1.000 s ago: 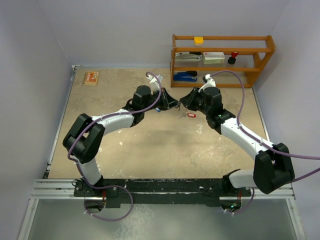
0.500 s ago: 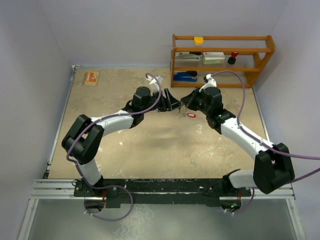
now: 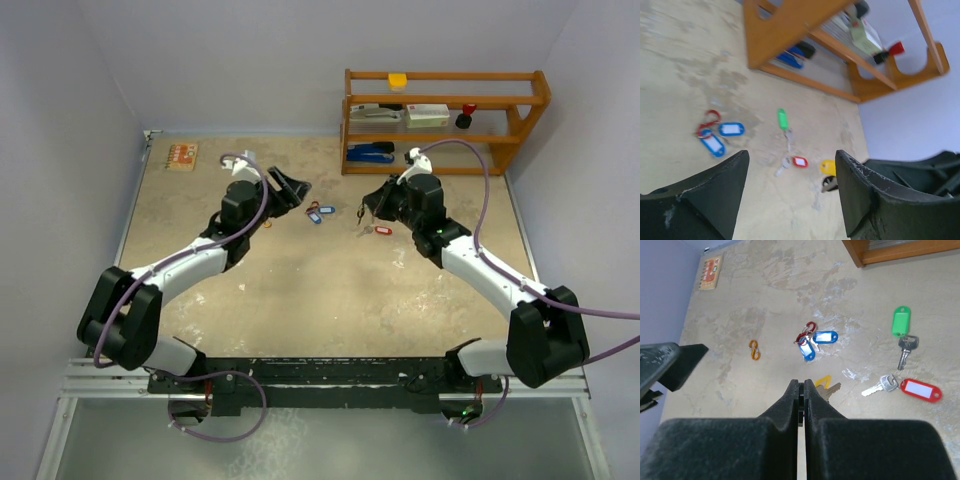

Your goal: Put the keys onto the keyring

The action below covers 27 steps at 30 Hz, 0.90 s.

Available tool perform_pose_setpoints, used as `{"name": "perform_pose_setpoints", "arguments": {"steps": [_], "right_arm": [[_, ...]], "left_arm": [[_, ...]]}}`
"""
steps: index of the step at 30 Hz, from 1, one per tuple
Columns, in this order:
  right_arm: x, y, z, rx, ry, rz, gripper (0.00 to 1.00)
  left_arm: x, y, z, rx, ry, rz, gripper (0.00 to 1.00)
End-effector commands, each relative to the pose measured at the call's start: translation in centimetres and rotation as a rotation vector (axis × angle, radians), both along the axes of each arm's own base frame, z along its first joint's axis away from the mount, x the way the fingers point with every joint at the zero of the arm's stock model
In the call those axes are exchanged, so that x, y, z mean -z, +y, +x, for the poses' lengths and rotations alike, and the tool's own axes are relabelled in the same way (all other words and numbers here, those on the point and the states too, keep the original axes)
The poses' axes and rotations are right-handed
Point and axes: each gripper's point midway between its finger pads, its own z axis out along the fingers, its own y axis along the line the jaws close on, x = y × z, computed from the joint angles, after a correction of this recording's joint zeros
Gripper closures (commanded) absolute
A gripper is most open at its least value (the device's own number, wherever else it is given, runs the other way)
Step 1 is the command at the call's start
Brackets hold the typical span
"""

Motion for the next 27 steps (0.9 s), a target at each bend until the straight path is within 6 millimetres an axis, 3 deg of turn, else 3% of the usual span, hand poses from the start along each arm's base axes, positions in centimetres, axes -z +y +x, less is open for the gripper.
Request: {"name": "perform_pose_setpoints", "arguments": {"steps": [1, 5, 10, 23, 27], "right_arm": [[-2.7, 0.3, 1.2, -0.055, -0.164, -0.089, 1.0], [-3.1, 1.7, -0.1, -0.177, -0.32, -0.186, 1.0], [-4.1, 1.5, -1.5, -0.2, -0.459, -0.234, 1.0], [-2.7, 2.8, -1.0, -0.251, -0.404, -0.242, 1.0], [-1.1, 4.7, -0.7, -0.297, -0.332, -0.244, 1.0]], "left_arm": [[-1.1, 4.3, 0.9, -0.192, -0.016, -0.036, 0.33], [-1.4, 4.3, 0.8, -0.186, -0.028, -0.048, 0.34], [-1.2, 4.1, 0.9, -0.18, -0.026, -0.054, 0.34], [-1.4, 5.3, 0.7, -0.229, -0.038, -0.07, 0.35], [-1.6, 6.5, 0.5, -0.273, -0.052, -0.085, 0.35]]}}
